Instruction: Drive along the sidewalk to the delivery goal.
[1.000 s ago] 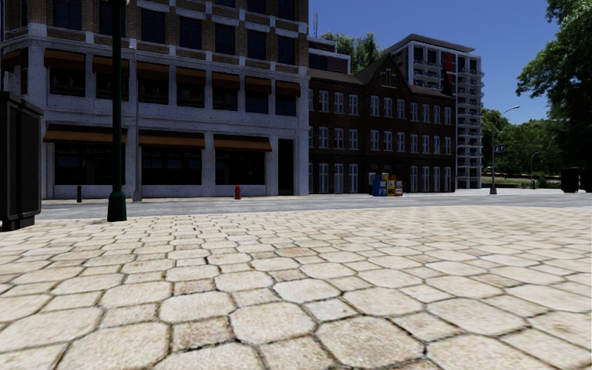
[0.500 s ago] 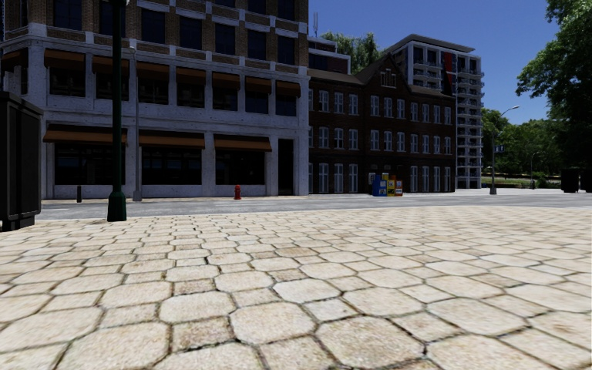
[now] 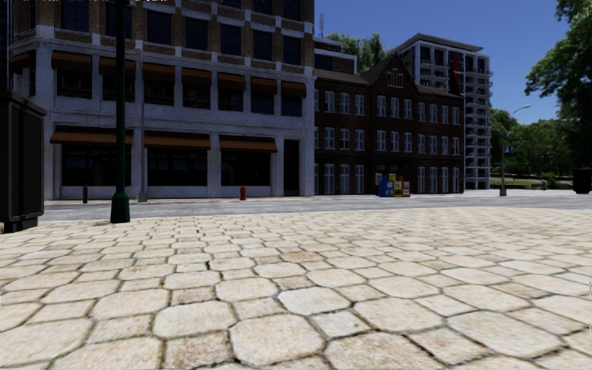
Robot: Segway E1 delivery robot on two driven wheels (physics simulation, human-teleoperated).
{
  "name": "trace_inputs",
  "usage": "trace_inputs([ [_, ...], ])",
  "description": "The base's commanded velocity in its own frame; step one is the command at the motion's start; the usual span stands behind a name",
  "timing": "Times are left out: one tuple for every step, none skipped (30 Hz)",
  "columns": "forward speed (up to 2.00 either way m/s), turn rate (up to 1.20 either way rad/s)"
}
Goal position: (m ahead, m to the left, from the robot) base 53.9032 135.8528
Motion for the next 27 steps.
trace_inputs([
  [1.23, 0.38],
  [1.23, 0.39],
  [1.23, 0.4],
  [1.23, 0.44],
  [1.23, 0.48],
  [1.23, 0.5],
  [1.23, 0.5],
  [1.23, 0.51],
  [1.23, 0.51],
  [1.23, 0.53],
  [1.23, 0.56],
  [1.23, 0.58],
  [1.23, 0.58],
  [1.23, 0.59],
  [1.23, 0.59],
  [1.23, 0.59],
  [1.23, 0.59],
  [1.23, 0.59],
  [1.23, 0.59],
  [1.23, 0.59],
  [1.23, 0.59],
  [1.23, 0.6],
  [1.23, 0.61],
  [1.23, 0.61],
  [1.23, 0.61],
  [1.23, 0.62],
  [1.23, 0.65],
])
